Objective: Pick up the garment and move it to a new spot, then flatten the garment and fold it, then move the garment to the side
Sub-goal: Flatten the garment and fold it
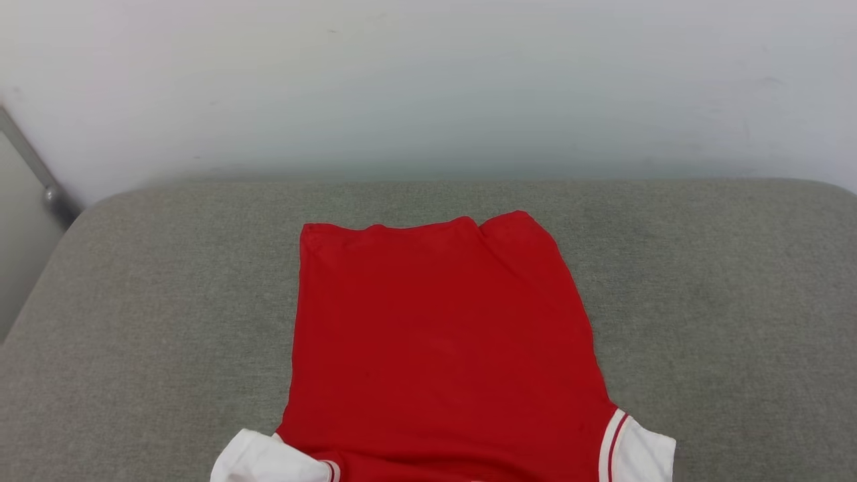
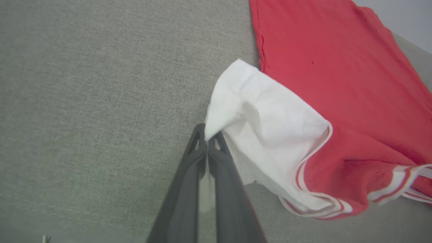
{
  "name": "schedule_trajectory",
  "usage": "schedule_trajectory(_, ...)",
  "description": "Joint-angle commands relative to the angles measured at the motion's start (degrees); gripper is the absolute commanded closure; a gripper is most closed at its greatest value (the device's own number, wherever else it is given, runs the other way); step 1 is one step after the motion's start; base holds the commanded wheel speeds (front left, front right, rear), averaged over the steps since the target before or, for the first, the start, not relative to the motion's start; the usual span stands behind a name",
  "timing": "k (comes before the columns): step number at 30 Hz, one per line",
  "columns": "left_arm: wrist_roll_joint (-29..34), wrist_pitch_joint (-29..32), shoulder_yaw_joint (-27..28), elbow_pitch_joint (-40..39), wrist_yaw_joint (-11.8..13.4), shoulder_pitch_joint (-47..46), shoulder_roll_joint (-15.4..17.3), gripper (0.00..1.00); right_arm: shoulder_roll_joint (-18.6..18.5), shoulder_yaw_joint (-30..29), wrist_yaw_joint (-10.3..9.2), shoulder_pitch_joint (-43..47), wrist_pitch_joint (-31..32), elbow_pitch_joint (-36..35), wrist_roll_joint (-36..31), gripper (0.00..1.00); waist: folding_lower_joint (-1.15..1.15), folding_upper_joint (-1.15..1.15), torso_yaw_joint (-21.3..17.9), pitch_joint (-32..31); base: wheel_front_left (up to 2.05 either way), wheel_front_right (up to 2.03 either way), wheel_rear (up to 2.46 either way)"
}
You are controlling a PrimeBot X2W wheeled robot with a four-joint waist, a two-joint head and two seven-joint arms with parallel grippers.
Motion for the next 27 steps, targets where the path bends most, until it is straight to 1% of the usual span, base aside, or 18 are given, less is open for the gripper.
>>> schedule_trajectory(1,0.59,-0.17,-0.33,-0.38,0.02,-0.52,-0.16,1.00,0.24,0.20,-0.04,-0.97,-0.15,-1.22,-0.21,0.00,0.01,0.00,0.38,-0.10,0.00,0.00,0.00)
schedule_trajectory(4,1.13,-0.32,-0.80,-0.71,0.02,-1.12,-0.29,1.00,0.48,-1.17,-0.04,-4.03,-1.79,-2.47,0.10,0.00,0.01,0.00,0.79,-0.04,0.00,0.00,0.00)
schedule_trajectory(7,1.90,-0.69,-1.00,-1.38,0.11,-1.89,-0.17,1.00,0.78,-3.73,-0.04,-9.25,-3.69,-1.51,-0.13,0.00,0.01,0.00,1.40,0.66,0.00,0.00,0.00)
schedule_trajectory(9,2.53,-0.92,-1.21,-2.07,0.25,-2.46,-0.04,1.00,0.82,-5.08,-0.04,-13.57,-4.49,0.91,0.23,0.00,0.01,0.00,2.05,1.37,0.00,0.00,0.00)
schedule_trajectory(11,3.25,-1.17,-1.48,-3.09,0.25,-3.46,0.01,1.00,-0.06,-6.18,-0.04,-18.81,-4.70,4.36,0.98,0.00,0.01,0.00,3.09,2.59,0.00,0.00,0.00)
schedule_trajectory(15,5.13,-1.78,-1.86,-5.71,-0.31,-7.42,-0.19,1.00,-2.33,-6.97,-0.04,-30.75,-3.12,11.69,2.16,0.00,0.01,0.00,5.93,7.55,0.00,0.00,0.00)
schedule_trajectory(19,6.63,-2.12,-2.64,-7.82,-1.01,-11.55,-1.18,1.00,-4.29,-7.25,-0.04,-42.99,1.44,19.02,2.34,0.00,0.01,0.00,8.67,12.64,0.00,0.00,0.00)
schedule_trajectory(24,8.23,-2.92,-3.71,-9.34,-2.13,-16.09,-2.47,1.00,-6.39,-6.13,-0.03,-56.78,10.74,26.40,1.02,0.00,0.01,0.00,11.47,18.86,0.00,0.00,0.00)
schedule_trajectory(27,9.10,-3.56,-4.29,-9.73,-2.93,-18.72,-3.40,1.00,-6.62,-5.11,-0.03,-63.58,15.74,29.42,0.02,0.00,0.01,0.00,12.95,22.23,0.00,0.00,0.00)
